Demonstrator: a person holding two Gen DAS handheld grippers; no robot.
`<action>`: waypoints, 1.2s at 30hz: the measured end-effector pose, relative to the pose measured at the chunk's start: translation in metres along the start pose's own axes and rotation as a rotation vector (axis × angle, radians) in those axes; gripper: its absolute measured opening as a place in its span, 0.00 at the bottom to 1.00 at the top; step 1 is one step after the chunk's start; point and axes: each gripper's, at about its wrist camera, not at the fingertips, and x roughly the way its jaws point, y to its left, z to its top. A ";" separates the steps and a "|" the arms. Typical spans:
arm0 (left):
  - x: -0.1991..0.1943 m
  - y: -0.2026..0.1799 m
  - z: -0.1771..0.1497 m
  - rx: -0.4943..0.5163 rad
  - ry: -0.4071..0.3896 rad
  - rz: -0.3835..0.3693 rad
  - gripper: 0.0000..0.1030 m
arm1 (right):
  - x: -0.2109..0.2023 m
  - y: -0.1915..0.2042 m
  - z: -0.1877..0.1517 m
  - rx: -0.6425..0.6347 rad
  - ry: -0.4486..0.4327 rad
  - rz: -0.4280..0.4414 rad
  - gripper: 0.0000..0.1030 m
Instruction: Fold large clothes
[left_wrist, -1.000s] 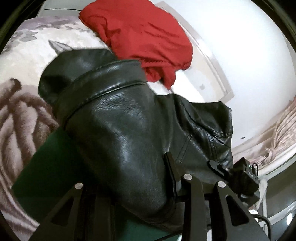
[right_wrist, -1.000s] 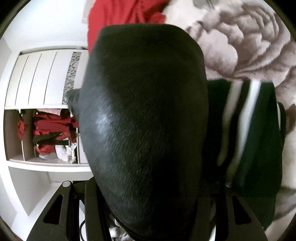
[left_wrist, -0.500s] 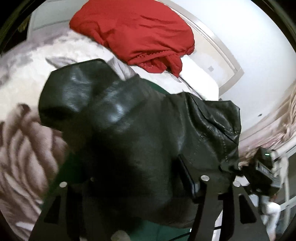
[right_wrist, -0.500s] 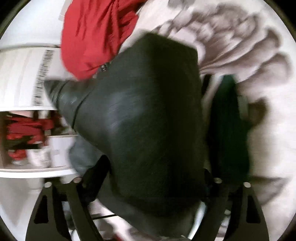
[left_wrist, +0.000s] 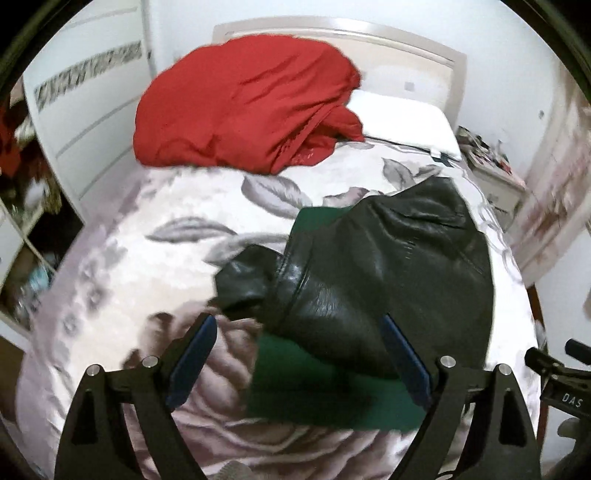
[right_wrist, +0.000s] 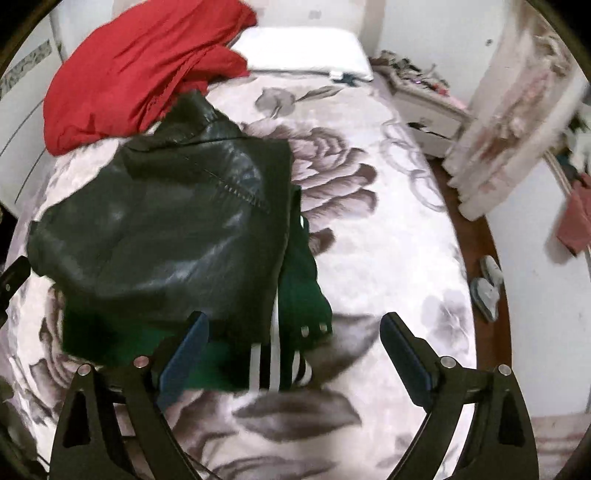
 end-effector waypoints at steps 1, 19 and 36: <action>-0.013 0.001 -0.001 0.016 -0.006 -0.001 0.88 | -0.012 -0.001 -0.007 0.012 -0.010 -0.003 0.93; -0.302 -0.006 -0.056 0.085 -0.093 -0.035 0.88 | -0.359 -0.033 -0.151 0.069 -0.218 -0.043 0.93; -0.451 -0.011 -0.086 0.053 -0.163 -0.019 0.88 | -0.576 -0.072 -0.242 0.026 -0.389 -0.009 0.94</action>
